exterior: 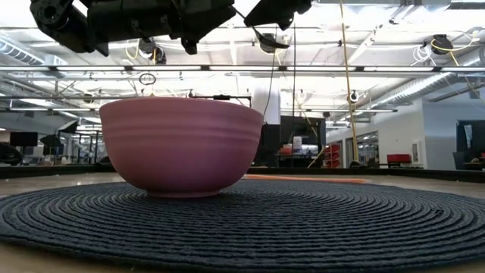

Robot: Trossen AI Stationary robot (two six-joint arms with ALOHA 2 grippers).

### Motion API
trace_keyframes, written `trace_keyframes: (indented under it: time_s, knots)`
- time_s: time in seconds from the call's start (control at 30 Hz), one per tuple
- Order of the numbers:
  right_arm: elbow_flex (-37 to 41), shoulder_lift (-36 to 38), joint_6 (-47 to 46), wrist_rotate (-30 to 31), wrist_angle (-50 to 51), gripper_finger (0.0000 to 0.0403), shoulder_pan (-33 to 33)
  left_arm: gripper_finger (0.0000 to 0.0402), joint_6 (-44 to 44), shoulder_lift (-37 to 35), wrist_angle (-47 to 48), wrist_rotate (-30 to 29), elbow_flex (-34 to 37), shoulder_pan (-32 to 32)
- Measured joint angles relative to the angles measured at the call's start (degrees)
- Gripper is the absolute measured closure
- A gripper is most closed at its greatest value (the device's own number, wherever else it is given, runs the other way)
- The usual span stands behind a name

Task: Pick & Place Utensil
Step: Put the blue fork into the pink bowl on the blue mat

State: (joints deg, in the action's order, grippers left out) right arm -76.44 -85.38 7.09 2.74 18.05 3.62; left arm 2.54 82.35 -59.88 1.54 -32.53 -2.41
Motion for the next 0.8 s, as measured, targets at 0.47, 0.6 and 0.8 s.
trace_keyframes:
  time_s: [0.47,0.6,0.8]
  knots:
    - [0.0,0.0,-0.17,0.02,0.19,0.0399,0.22,0.0388,1.47,0.0,0.0,-0.02,0.0,0.03]
    - [0.01,0.0,-0.14,0.0,0.19,0.0399,0.24,0.0373,1.64,0.0,0.02,-0.09,0.0,0.03]
    - [0.02,0.0,-0.73,-0.07,0.19,0.0398,0.26,0.0389,1.27,0.0,0.05,1.46,0.0,0.04]
